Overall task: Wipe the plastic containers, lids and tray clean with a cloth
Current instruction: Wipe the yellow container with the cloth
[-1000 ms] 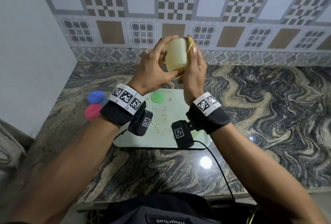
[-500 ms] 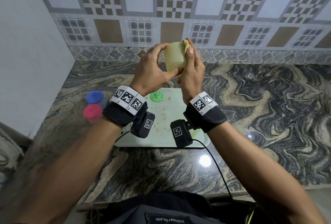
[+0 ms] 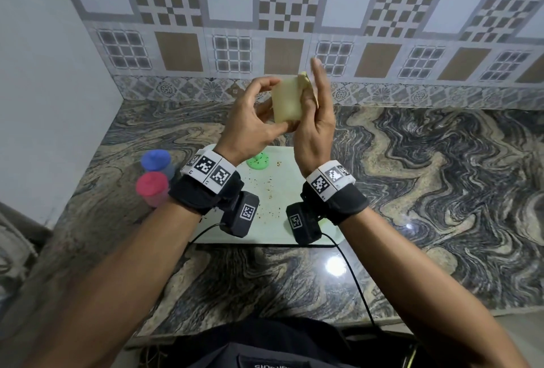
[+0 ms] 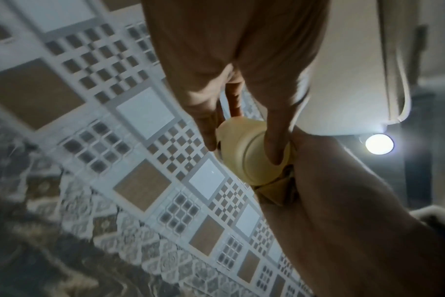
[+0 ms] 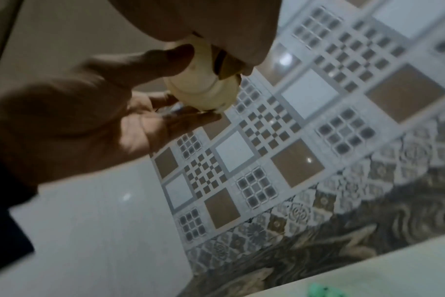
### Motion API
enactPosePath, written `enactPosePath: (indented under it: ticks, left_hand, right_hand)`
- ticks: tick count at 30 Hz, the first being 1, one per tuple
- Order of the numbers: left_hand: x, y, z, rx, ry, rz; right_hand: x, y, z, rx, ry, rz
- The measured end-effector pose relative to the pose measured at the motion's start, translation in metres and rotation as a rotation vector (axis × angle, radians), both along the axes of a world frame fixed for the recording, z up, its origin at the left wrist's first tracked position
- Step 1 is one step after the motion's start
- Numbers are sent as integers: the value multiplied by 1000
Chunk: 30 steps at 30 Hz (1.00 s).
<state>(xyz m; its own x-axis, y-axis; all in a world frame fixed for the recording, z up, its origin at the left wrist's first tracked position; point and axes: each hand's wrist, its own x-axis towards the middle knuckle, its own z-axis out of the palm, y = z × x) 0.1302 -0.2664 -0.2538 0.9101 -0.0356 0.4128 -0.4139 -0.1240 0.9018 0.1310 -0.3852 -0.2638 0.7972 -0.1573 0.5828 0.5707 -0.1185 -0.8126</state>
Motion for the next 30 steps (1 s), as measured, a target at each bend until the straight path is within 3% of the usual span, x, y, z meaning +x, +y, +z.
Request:
enactPosePath:
  ticks: [3, 6, 10, 14, 16, 18, 21, 24, 26, 28, 30]
  left_hand:
    - [1, 3, 5, 158, -66, 36]
    - [-2, -1, 3, 67, -80, 16]
    - [-2, -4, -1, -45, 22, -22]
    - [3, 2, 12, 262, -77, 51]
    - [3, 3, 15, 332, -127, 49]
    - [4, 1, 11, 241, -114, 27]
    - [3, -2, 1, 100, -26, 25]
    - [8, 4, 10, 413, -85, 151]
    - [9, 6, 19, 517, -155, 174]
    - [8, 3, 23, 486, -210, 161]
    - [7, 0, 16, 337, -191, 129]
  right_hand:
    - [4, -4, -11, -116, -81, 62]
    - [4, -1, -11, -1, -83, 79]
    - [2, 2, -3, 143, 12, 87]
    - [6, -1, -7, 25, -18, 65]
    - [4, 0, -8, 39, -35, 74]
    - [2, 1, 0, 163, 28, 72]
    - [4, -2, 9, 144, 133, -22]
    - [0, 1, 9, 162, 145, 24]
    - [0, 4, 3, 121, 97, 78]
    - [4, 6, 1, 87, 24, 75]
    - [6, 6, 5, 204, 47, 76]
